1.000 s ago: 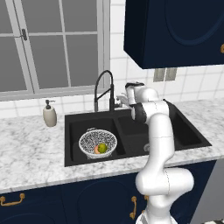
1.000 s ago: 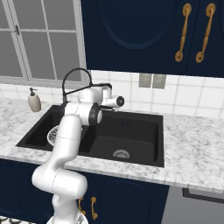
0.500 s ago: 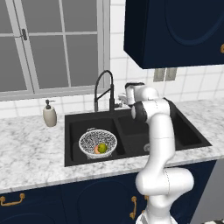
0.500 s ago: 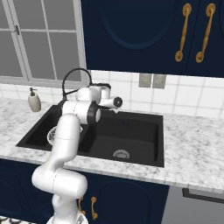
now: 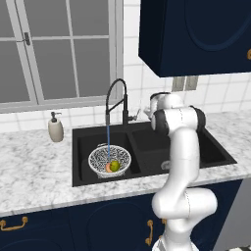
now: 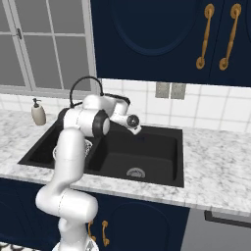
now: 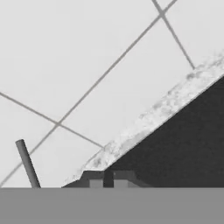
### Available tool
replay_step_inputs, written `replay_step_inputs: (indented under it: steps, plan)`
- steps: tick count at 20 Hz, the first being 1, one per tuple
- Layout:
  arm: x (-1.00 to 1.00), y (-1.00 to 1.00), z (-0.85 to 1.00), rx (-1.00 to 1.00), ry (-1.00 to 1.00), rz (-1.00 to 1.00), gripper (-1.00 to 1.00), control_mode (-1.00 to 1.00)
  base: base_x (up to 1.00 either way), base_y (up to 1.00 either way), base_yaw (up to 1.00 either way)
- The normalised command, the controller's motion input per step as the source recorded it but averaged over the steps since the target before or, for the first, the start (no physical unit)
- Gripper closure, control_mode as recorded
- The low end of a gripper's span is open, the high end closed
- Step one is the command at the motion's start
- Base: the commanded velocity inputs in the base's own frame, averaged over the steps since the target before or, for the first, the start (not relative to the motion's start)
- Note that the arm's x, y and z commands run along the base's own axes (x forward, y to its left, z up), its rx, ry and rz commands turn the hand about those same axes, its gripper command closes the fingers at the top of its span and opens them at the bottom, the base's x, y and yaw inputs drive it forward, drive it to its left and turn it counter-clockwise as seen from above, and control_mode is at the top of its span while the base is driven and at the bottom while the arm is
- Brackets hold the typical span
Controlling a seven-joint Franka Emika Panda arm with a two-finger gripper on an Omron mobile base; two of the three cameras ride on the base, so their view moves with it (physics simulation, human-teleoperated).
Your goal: Put the colander in the sink, put the pear, peach in the colander, and turn on the sink faucet and pour water over the colander.
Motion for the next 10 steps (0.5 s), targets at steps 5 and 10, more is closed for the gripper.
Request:
replay_step_inputs:
  steps: [5, 10]
  plan:
    - [-0.83, -0.84, -0.1, 0.0, -0.01, -0.11, 1.0, -1.0, 0.0, 0.0, 0.0]
    - [-1.0, -0.32, 0.22, 0.0, -0.13, -0.02, 1.0, -1.0, 0.0, 0.0, 0.0]
